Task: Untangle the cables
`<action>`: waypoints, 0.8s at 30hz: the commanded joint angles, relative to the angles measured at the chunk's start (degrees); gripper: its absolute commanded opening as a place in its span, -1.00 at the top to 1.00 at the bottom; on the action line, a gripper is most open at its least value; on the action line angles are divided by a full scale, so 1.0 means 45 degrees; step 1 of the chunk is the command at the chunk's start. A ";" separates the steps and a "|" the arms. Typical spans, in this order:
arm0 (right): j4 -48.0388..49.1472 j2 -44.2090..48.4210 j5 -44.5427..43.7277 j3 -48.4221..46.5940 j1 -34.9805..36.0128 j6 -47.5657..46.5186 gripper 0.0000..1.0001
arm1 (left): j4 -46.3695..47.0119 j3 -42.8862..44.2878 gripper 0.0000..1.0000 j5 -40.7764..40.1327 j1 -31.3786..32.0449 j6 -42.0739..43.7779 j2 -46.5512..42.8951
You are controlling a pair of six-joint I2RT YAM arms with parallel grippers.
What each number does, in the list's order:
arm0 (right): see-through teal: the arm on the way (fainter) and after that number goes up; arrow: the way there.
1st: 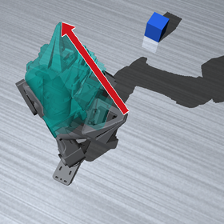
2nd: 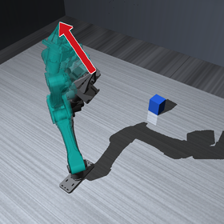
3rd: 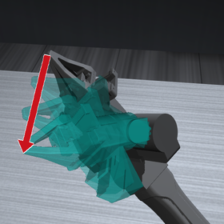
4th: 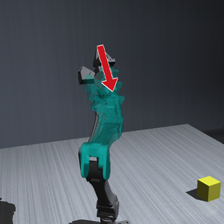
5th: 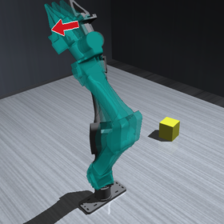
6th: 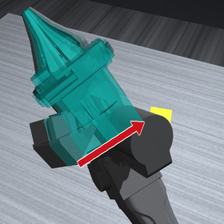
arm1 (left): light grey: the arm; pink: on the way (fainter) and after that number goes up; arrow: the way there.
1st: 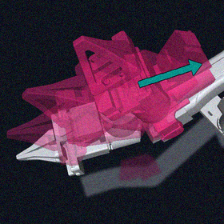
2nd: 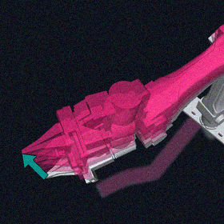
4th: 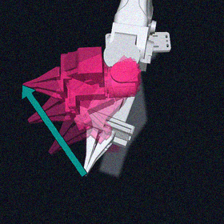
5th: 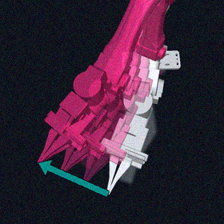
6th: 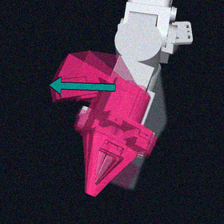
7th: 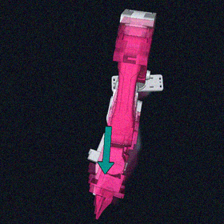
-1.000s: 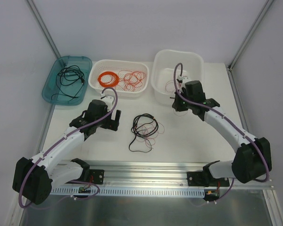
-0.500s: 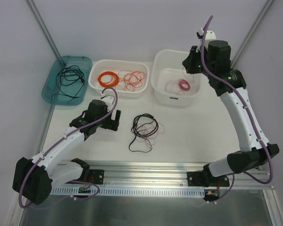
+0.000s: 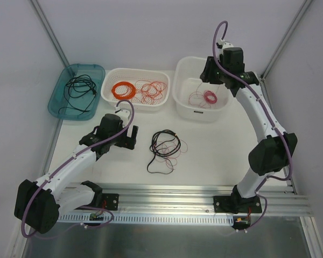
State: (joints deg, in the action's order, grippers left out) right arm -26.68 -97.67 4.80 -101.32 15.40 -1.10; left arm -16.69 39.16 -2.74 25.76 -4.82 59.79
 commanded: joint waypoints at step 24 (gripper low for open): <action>-0.0946 0.4499 0.1294 0.7201 0.3002 -0.1802 -0.73 | -0.0003 0.0302 -0.98 0.0492 -0.0119 0.0251 0.0053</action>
State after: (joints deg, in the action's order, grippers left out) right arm -30.48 -77.45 7.20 -70.94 26.52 -4.86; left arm -16.71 39.16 -1.56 25.76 -4.82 59.81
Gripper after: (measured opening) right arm 0.869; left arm 0.992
